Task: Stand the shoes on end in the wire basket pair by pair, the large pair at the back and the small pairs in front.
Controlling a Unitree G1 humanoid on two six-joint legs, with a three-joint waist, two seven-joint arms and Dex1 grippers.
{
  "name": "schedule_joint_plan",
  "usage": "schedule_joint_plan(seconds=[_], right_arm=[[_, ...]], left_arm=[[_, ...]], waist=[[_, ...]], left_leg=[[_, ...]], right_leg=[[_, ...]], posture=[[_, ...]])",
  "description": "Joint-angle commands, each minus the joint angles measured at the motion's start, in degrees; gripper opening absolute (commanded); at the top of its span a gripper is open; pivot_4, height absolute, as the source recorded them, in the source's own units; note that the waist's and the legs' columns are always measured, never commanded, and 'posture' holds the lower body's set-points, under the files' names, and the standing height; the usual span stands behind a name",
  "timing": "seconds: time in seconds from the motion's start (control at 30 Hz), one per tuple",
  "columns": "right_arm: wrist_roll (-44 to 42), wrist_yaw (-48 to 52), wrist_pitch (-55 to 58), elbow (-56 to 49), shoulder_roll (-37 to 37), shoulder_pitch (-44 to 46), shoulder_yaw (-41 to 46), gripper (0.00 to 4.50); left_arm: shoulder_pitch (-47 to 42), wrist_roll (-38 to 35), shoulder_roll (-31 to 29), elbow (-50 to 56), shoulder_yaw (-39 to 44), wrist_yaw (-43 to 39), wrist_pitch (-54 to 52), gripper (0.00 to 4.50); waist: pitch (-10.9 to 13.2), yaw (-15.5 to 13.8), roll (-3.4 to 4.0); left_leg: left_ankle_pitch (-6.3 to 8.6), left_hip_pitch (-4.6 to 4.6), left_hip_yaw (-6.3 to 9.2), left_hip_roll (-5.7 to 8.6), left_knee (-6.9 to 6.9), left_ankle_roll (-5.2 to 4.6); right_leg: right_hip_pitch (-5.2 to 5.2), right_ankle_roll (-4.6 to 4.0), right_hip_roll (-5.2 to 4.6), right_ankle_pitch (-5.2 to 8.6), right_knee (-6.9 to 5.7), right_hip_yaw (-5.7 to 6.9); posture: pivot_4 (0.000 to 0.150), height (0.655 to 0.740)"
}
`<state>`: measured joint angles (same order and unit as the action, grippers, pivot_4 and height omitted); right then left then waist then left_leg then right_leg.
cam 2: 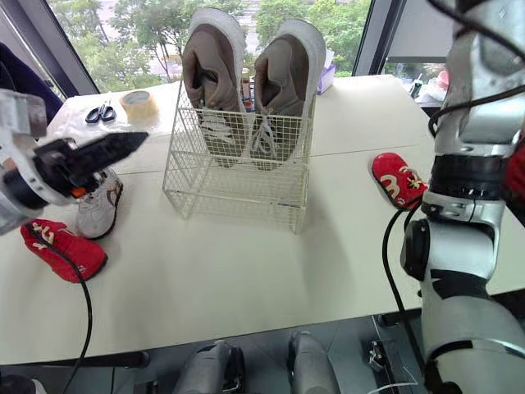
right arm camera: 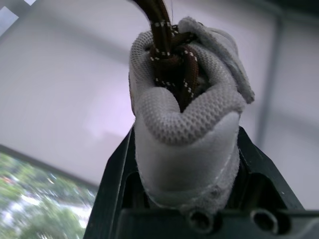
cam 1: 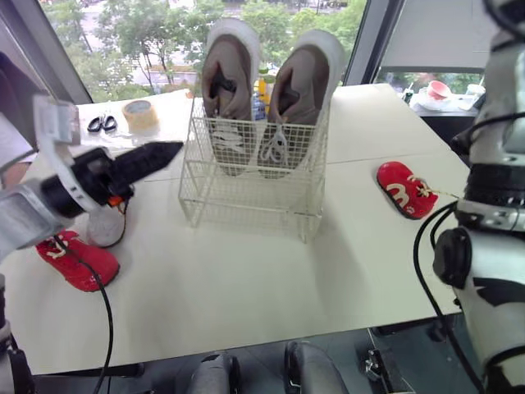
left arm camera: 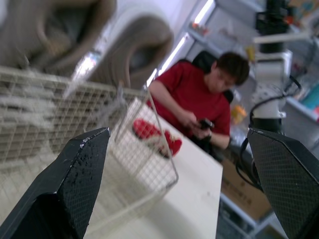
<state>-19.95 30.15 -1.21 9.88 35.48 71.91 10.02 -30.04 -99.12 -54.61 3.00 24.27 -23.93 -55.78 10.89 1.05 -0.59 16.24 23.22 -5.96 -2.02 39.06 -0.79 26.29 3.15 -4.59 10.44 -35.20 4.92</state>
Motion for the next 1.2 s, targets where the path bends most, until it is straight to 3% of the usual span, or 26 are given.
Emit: schedule_joint_plan(seconds=[0.03, 0.13, 0.3, 0.37, 0.97, 1.07, 1.2], right_arm=[[-10.3, 16.9, 12.0, -8.8, 2.7, -2.3, -5.5, 1.47], [-12.8, 24.0, 17.7, -14.8, 4.7, -4.4, -9.1, 1.47], [-9.5, 28.9, 14.9, -15.1, 3.9, -5.3, -11.3, 1.47], [-7.6, 30.7, 12.2, -13.7, 3.1, -5.7, -12.4, 1.47], [0.1, 35.5, 4.1, -12.5, -0.9, -7.0, -15.3, 1.47], [0.5, 35.7, 4.0, -13.2, -0.8, -7.7, -15.5, 1.45], [0.8, 35.8, 4.5, -14.0, -0.7, -8.1, -15.6, 1.45]], left_arm=[[-5.0, -0.6, -3.7, -5.8, 2.1, -3.7, -3.0, 4.5], [-9.4, 0.0, -5.5, -9.0, 2.1, -6.3, -5.1, 4.5], [-13.1, 1.4, -6.2, -9.9, 1.6, -8.4, -7.9, 4.5], [-14.3, 5.6, -6.3, -8.8, 0.2, -10.6, -7.4, 4.5], [-27.6, 24.3, -0.1, -15.6, -8.9, -28.0, -10.6, 4.5], [-28.2, 25.2, 1.2, -16.6, -8.3, -29.1, -11.3, 3.3], [-28.8, 25.6, 2.4, -17.3, -7.2, -29.3, -12.1, 1.29]], waist=[[0.0, 0.0, -0.01], [0.1, -0.4, -0.03], [0.1, -0.5, -0.08], [0.1, -0.4, -0.11], [0.1, -0.3, -0.14], [0.1, -0.3, -0.14], [0.1, -0.3, -0.15]], left_leg=[[0.0, 0.0, -0.05, 0.0, 0.03, 0.0], [0.0, 0.1, -0.08, 0.05, 0.09, -0.01], [0.0, 0.2, -0.07, 0.17, 0.12, -0.01], [0.0, 0.19, -0.09, 0.18, 0.13, 0.0], [-0.25, 0.19, -0.15, 0.19, 0.12, 0.43], [-0.25, 0.19, -0.16, 0.19, 0.12, 0.44], [-0.25, 0.19, -0.14, 0.18, 0.12, 0.44]], right_leg=[[0.0, -0.01, -0.05, -0.02, 0.0, -0.03], [0.05, 0.0, -0.24, -0.02, 0.03, -0.06], [0.08, 0.05, -0.41, 0.01, 0.07, -0.02], [0.07, 0.06, -0.42, 0.01, 0.08, -0.02], [0.11, 0.05, -0.28, 0.01, 0.03, 0.01], [0.11, 0.05, -0.27, 0.01, 0.02, 0.01], [0.12, 0.05, -0.28, 0.01, 0.01, 0.01]], posture=[[0.15, 0.74], [0.15, 0.74], [0.15, 0.74], [0.15, 0.74], [0.15, 0.74], [0.15, 0.74], [0.15, 0.74]])
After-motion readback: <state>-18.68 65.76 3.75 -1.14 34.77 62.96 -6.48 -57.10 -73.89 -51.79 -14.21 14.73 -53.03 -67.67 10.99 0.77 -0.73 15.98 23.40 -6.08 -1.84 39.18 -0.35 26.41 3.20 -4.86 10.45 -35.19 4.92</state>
